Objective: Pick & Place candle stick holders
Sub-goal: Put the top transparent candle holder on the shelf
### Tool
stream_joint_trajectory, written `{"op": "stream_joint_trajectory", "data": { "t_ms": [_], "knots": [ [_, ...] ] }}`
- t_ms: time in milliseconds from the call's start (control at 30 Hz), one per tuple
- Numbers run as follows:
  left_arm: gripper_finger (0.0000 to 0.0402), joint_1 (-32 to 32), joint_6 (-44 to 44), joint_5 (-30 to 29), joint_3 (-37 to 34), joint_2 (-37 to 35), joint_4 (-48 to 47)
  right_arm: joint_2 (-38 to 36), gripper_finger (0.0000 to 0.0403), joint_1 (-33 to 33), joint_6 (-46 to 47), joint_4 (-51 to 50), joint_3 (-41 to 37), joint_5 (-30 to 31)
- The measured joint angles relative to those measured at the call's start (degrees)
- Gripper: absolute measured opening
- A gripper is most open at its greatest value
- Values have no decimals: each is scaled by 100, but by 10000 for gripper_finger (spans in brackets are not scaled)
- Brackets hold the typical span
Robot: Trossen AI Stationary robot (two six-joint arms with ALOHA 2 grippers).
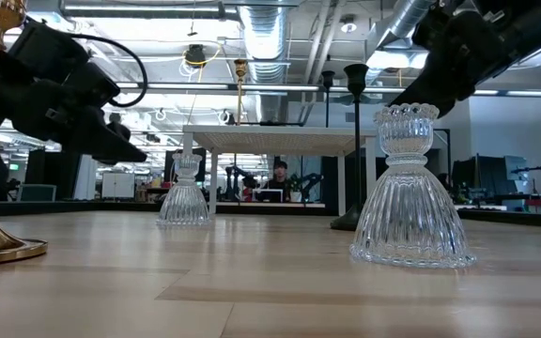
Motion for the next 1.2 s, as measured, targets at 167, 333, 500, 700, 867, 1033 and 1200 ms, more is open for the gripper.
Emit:
{"op": "stream_joint_trajectory", "data": {
  "t_ms": [167,333,500,700,867,1033,1200],
  "knots": [
    [161,0,-21,-1,0,304,160,0,0,-78,0,0,0,-2],
    [219,0,-21,0,0,853,883,0,0,-76,2,0,0,-7],
    [260,0,-49,-30,4,1491,1504,0,0,-76,2,0,0,-10],
    [278,0,-320,-151,4,2279,2308,0,0,-76,2,0,0,-17],
    [278,0,-320,-170,4,2820,3076,0,0,-76,0,0,0,-17],
    [278,0,-320,-170,219,3277,3164,0,0,-76,1,0,0,-17],
    [278,0,-310,-170,612,3768,3184,0,0,-76,0,-20,0,-17]
  ]
}}
